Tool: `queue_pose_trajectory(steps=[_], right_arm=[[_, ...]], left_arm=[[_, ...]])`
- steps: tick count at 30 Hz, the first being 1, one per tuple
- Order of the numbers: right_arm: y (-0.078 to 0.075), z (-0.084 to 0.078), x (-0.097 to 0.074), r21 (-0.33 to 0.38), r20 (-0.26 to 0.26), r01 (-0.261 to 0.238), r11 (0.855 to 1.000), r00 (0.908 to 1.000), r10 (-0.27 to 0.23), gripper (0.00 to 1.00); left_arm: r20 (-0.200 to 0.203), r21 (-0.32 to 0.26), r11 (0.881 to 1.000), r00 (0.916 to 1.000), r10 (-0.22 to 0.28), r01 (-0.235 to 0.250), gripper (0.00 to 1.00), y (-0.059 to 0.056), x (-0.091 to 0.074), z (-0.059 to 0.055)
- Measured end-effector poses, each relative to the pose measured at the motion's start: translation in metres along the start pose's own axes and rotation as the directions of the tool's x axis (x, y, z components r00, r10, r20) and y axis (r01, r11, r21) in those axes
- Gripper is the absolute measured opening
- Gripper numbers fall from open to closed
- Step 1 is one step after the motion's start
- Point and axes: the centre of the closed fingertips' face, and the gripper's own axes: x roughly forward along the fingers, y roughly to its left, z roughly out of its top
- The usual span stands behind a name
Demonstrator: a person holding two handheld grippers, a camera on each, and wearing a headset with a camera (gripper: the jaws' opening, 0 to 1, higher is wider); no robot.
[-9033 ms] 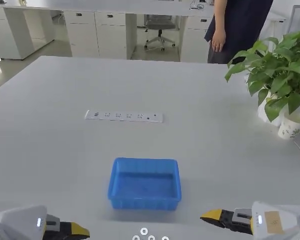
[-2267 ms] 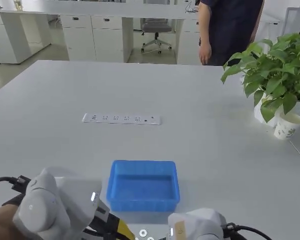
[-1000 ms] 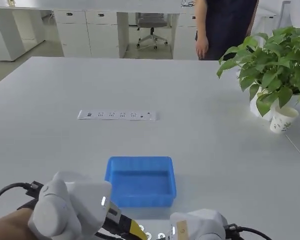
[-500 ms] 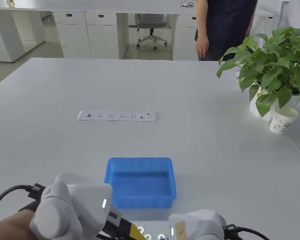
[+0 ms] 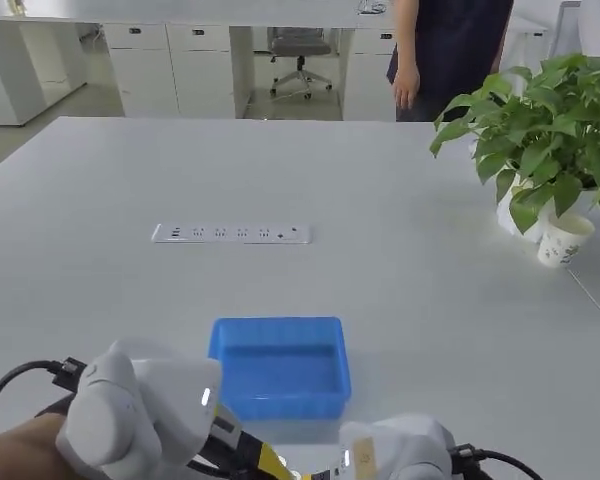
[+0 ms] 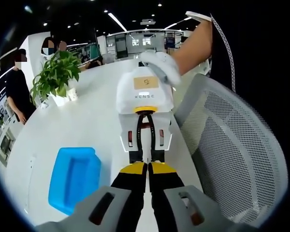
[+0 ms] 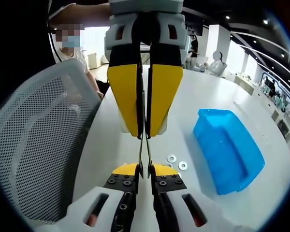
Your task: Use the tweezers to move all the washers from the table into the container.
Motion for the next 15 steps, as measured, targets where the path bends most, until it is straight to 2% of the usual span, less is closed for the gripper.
queue_pose_trajectory(steps=[15], right_arm=[[-0.016, -0.002, -0.003, 0.01, 0.01, 0.026, 1.0, 0.9996, -0.027, 0.11]], left_arm=[[0.0, 0.008, 1.0, 0.9999, -0.013, 0.013, 0.05, 0.014, 0.002, 0.001]])
